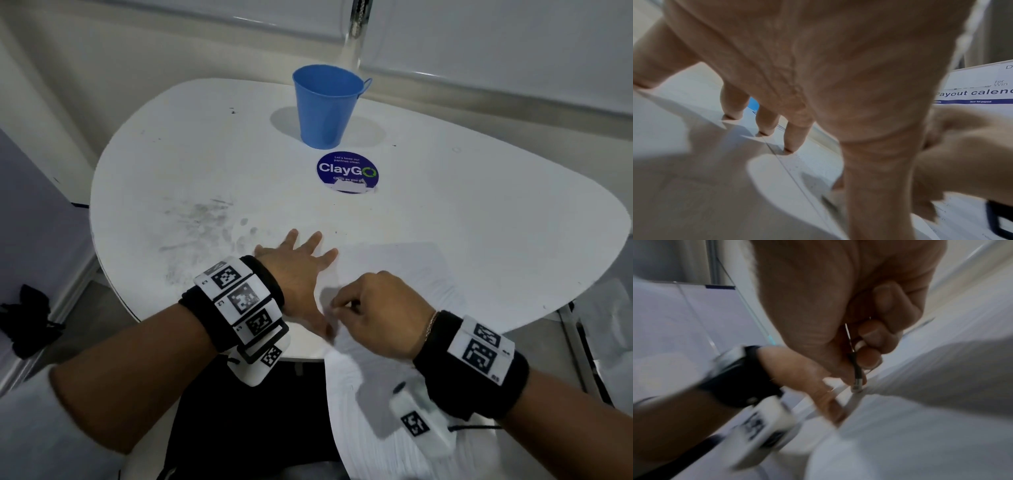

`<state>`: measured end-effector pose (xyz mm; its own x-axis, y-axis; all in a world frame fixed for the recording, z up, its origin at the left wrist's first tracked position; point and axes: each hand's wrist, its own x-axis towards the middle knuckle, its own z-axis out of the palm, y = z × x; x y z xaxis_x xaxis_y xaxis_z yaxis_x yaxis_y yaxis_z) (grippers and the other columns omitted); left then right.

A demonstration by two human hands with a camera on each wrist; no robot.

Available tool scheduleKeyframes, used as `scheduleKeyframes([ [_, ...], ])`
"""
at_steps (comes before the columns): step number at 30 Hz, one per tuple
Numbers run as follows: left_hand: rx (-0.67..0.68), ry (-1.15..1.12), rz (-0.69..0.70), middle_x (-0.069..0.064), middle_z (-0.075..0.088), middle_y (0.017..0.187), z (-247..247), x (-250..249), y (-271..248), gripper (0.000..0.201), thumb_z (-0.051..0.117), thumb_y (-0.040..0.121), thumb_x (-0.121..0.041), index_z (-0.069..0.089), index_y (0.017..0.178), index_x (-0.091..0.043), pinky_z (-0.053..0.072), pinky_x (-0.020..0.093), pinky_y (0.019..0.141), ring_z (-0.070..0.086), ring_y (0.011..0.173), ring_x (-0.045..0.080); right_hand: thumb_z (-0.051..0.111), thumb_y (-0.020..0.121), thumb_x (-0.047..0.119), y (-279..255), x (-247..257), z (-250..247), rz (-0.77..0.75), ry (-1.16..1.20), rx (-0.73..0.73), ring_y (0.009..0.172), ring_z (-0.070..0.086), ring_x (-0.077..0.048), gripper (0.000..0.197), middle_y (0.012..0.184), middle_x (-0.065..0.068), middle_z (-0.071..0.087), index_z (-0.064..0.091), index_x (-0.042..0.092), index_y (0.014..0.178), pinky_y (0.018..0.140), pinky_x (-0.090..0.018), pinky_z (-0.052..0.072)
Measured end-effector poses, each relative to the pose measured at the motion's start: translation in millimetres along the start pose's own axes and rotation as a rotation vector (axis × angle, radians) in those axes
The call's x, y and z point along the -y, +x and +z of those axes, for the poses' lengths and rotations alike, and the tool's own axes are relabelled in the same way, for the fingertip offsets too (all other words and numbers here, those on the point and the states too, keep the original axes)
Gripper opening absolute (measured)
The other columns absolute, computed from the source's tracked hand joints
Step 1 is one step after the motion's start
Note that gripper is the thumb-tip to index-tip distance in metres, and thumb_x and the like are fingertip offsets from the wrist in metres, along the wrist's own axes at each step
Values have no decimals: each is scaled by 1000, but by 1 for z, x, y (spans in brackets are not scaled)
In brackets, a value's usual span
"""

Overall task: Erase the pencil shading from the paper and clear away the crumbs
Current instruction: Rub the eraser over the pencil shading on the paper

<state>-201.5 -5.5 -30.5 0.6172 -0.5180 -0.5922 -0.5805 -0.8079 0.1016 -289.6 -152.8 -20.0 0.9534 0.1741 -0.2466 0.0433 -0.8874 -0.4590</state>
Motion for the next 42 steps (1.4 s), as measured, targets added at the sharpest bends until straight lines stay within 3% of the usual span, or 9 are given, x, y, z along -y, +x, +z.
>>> scheduleKeyframes([
  [6, 1, -13, -6, -11, -26, 165, 1, 0, 0, 132, 72, 65, -80, -13, 158, -41, 13, 64, 121, -21, 153, 25, 58, 93, 22, 12, -20, -13, 123, 7, -145, 75, 67, -14, 21, 81, 6, 75, 79, 25, 90, 74, -27, 53],
  [10, 7, -18, -4, -10, -27, 165, 0, 1, 1, 137, 72, 60, -84, -13, 158, -41, 12, 65, 120, -22, 153, 26, 60, 92, 26, -5, -3, -1, -12, 22, 53, 64, 62, -11, 20, 72, 6, 72, 78, 31, 88, 70, -31, 53],
  [15, -1, -13, -5, -10, -26, 165, 2, 0, 1, 132, 71, 65, -81, -13, 158, -41, 13, 64, 121, -21, 153, 25, 59, 94, 24, 8, -24, -11, 121, 9, -160, 79, 68, -18, 20, 83, 4, 75, 79, 23, 95, 76, -31, 53],
  [19, 8, -11, -6, -11, -27, 164, 1, 1, 2, 135, 71, 61, -84, -14, 158, -41, 12, 65, 120, -22, 153, 26, 59, 94, 25, -9, -5, 1, -11, -19, 31, 70, 65, -14, 20, 80, 6, 75, 78, 31, 96, 73, -30, 54],
  [23, 7, -19, -6, -11, -27, 164, 2, 1, 2, 132, 71, 65, -82, -14, 157, -42, 12, 65, 121, -22, 153, 25, 58, 95, 26, 11, -23, -15, 154, -23, -165, 86, 68, -18, 20, 92, 6, 76, 77, 26, 101, 80, -30, 53],
  [28, 7, -5, -7, -10, -27, 165, 2, 1, 2, 136, 70, 60, -86, -14, 158, -40, 13, 66, 120, -22, 153, 26, 59, 94, 28, -10, -1, 0, -6, -27, 60, 69, 63, -11, 19, 81, 8, 74, 78, 32, 94, 71, -30, 53],
  [32, 4, -13, -14, -11, -27, 165, 2, 1, 3, 132, 71, 65, -82, -14, 158, -41, 13, 64, 121, -22, 153, 24, 59, 95, 27, 8, -21, -14, 153, -20, -147, 84, 68, -18, 19, 89, 6, 75, 78, 26, 100, 80, -31, 53],
  [37, 4, -7, -12, -11, -26, 165, 2, 2, 3, 134, 71, 63, -83, -14, 158, -41, 14, 64, 120, -22, 153, 25, 60, 94, 28, -7, -7, -4, 47, -27, 10, 75, 66, -14, 19, 83, 8, 74, 78, 29, 97, 75, -32, 55],
  [42, -1, -18, -14, -12, -27, 164, 3, 1, 3, 132, 70, 65, -83, -14, 157, -41, 11, 64, 121, -22, 153, 24, 57, 95, 27, 9, -25, -14, 187, -32, -160, 87, 67, -18, 21, 94, 5, 75, 77, 25, 99, 82, -32, 54],
])
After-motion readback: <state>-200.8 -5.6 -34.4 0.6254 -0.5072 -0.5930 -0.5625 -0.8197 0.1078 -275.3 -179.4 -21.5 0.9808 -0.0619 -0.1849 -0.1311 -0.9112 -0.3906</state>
